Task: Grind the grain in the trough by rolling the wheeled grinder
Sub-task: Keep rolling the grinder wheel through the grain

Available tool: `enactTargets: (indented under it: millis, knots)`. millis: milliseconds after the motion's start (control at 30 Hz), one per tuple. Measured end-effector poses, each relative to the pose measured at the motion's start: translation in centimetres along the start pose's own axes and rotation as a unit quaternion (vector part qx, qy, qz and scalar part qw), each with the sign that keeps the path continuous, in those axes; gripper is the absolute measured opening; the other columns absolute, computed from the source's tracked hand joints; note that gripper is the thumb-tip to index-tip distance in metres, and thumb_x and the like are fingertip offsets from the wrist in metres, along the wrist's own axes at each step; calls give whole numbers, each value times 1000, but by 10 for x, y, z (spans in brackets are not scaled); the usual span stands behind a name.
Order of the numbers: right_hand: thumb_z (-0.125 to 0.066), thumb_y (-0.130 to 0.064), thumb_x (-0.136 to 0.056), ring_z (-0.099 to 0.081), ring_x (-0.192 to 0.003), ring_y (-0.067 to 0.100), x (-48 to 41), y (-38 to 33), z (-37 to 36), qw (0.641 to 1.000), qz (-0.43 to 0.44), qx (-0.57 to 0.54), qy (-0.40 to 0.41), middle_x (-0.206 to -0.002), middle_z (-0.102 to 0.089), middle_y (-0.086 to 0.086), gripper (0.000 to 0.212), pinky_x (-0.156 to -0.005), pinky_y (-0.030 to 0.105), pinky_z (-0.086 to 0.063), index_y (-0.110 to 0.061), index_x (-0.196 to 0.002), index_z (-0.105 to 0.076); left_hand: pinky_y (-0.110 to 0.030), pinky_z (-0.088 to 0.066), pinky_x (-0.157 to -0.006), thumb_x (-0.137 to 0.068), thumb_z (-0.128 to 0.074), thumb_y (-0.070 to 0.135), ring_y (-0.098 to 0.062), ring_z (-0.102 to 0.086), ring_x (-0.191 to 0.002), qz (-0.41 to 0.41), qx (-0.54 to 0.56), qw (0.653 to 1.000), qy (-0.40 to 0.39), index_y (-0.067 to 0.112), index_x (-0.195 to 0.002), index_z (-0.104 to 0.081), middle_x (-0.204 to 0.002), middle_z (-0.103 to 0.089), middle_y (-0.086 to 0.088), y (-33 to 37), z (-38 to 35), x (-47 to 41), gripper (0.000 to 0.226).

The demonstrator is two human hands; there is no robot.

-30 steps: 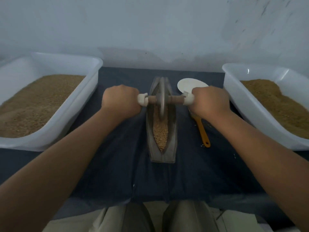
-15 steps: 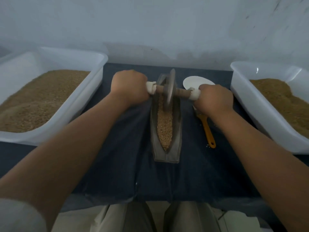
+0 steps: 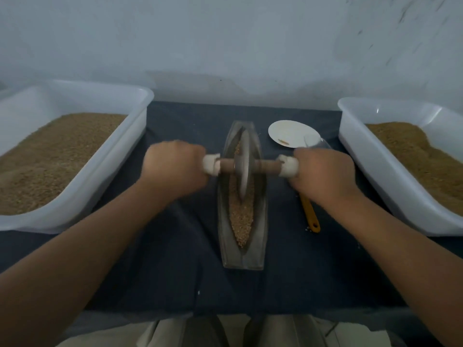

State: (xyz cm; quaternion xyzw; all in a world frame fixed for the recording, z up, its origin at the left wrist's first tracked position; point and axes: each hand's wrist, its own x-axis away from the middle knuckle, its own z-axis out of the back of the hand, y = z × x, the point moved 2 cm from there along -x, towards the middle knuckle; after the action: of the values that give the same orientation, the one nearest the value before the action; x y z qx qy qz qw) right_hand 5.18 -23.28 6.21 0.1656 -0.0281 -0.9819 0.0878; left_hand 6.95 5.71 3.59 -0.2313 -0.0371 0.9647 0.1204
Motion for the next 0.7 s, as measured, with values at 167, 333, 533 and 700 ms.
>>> enactTargets:
  millis: [167, 333, 533, 700]
  knots:
    - [-64, -34, -91, -62, -78, 28, -42, -2, -7, 996, -72, -6, -60, -82, -62, 1, 13, -70, 39, -56, -21, -94, -63, -33, -43, -62, -81, -58, 52, -29, -58, -65, 35, 7, 997, -67, 23, -65, -49, -68, -56, 3, 2, 2, -57, 34]
    - [-60, -54, -88, -61, -65, 21, 24, 3, 5, 1000, 9, -9, -7, -69, -57, -8, 26, -57, 39, -56, -29, -83, -59, -27, -34, -52, -75, -72, 41, -24, -43, -48, -17, 13, 1000, 23, 26, -64, -39, -57, -38, 9, 5, 18, 21, 38]
    - [-68, -52, -80, -55, -55, 20, 38, 3, 5, 998, 49, -24, 38, -60, -48, -12, 26, -49, 35, -51, -30, -76, -54, -25, -34, -49, -77, -78, 41, -23, -47, -43, -28, 15, 999, 33, 26, -62, -43, -54, -43, 8, 0, 7, 32, 41]
    - [-58, -38, -90, -59, -72, 28, -39, -1, -4, 999, -38, 4, -13, -75, -56, -1, 16, -65, 39, -55, -22, -88, -57, -29, -39, -58, -89, -57, 53, -29, -62, -61, 31, 29, 999, -16, 26, -62, -40, -63, -51, 6, 1, -9, -43, 42]
